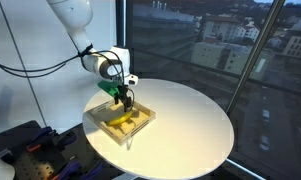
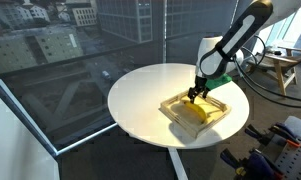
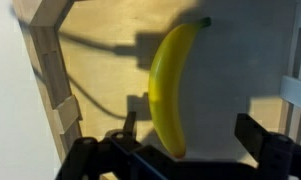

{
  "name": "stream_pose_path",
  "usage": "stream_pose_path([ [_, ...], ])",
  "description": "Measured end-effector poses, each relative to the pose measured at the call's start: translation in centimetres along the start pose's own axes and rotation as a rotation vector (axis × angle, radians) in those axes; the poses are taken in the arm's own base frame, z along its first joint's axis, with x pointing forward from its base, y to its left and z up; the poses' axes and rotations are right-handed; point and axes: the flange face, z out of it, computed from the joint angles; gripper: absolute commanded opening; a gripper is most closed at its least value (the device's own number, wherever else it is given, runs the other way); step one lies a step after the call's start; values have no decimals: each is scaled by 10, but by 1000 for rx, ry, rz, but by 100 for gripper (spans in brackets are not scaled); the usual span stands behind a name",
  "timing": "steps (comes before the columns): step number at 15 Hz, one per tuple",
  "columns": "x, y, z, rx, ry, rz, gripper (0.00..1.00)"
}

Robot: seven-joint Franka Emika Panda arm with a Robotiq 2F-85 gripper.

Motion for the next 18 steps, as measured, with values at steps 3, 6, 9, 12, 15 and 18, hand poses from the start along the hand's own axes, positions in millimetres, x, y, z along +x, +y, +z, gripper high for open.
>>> stream_pose_path([
  [3,0,4,6,-3,6,6,100],
  [6,0,5,11,-4,16,8,100],
  [9,0,6,17,-4,25,8,100],
  [12,-1,6,24,-4,27,8,100],
  [15,-1,6,29,-5,29,8,100],
  [18,-2,6,35,-7,22,8,100],
])
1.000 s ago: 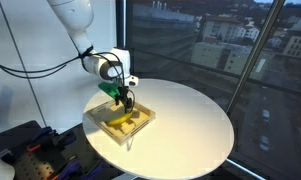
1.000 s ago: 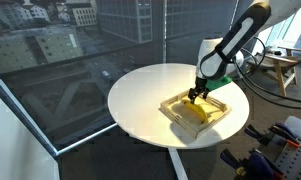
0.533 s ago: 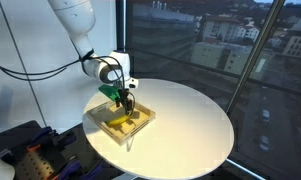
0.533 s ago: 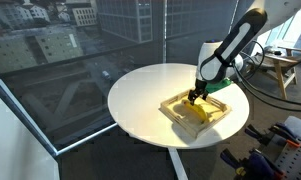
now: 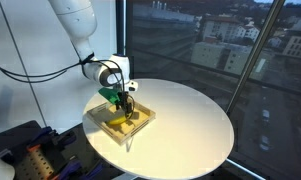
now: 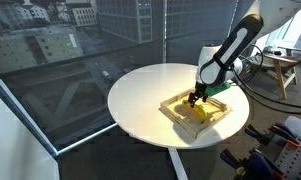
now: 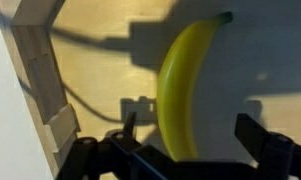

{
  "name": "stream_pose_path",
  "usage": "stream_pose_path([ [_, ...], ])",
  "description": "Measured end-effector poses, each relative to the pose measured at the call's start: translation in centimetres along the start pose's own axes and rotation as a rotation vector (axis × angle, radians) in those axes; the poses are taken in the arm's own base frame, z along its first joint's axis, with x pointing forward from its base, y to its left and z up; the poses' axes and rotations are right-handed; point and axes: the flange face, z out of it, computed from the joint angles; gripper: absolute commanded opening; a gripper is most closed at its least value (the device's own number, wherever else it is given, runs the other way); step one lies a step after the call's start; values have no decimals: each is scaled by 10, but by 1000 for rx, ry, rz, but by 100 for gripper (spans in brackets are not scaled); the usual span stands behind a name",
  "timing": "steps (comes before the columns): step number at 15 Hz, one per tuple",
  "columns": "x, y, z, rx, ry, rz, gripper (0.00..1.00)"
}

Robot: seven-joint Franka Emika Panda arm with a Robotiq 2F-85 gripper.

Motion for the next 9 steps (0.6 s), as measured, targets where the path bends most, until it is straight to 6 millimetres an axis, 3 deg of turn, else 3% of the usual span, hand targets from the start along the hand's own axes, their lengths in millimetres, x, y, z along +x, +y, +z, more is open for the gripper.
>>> stream_pose_path([
  [9,-1,5,18,-9,-25,6,100],
])
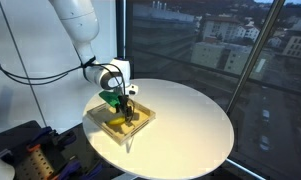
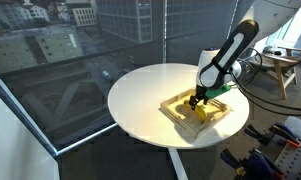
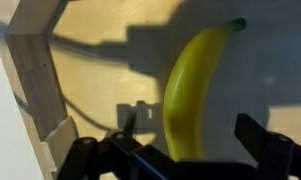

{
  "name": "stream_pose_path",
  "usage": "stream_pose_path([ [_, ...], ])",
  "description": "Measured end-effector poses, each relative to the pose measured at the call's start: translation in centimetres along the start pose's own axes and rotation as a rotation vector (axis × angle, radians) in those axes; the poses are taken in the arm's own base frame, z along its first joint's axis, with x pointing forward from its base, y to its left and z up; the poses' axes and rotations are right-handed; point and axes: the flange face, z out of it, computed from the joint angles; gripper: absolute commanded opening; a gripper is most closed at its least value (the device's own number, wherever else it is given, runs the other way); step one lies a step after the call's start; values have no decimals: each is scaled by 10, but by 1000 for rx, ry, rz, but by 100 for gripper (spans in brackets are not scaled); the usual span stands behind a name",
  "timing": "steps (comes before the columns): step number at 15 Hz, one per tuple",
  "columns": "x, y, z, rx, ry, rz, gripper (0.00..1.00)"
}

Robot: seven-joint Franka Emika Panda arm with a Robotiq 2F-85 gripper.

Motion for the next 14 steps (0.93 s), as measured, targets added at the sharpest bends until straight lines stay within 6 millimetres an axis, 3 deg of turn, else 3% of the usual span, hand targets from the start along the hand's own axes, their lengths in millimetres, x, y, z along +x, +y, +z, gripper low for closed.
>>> stream_pose_path([
  [11,-1,3,14,-7,-19,4,98],
  [12,0,4,15,-8,-19,4,74],
  [14,0,4,16,-8,-20,5,67],
])
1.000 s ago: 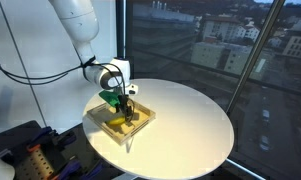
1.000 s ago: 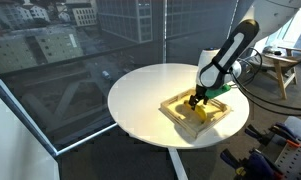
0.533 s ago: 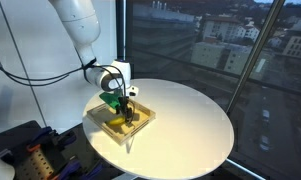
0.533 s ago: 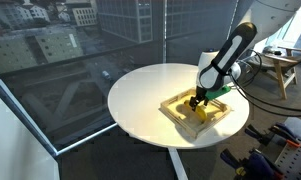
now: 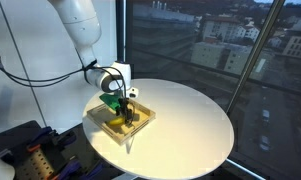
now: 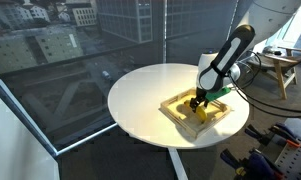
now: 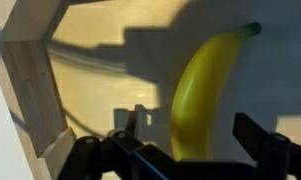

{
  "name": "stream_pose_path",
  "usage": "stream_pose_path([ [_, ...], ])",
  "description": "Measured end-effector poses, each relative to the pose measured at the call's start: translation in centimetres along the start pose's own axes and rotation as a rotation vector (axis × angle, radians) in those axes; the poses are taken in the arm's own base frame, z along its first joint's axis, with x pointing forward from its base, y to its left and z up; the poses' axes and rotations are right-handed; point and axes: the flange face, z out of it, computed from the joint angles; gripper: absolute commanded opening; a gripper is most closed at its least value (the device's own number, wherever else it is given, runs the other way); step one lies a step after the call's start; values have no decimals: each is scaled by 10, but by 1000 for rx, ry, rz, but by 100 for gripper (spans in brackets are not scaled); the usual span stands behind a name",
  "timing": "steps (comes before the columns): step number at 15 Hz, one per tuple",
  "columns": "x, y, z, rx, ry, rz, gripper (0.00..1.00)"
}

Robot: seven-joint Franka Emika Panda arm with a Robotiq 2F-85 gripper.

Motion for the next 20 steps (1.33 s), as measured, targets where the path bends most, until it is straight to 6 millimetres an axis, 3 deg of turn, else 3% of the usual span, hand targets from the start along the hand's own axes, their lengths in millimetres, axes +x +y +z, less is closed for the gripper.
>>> stream_pose_path([
  [5,1,1,1,-1,-1,1,26],
  [7,1,1,2,-1,-1,1,16],
  [20,1,-1,1,-2,-3,-3,16],
])
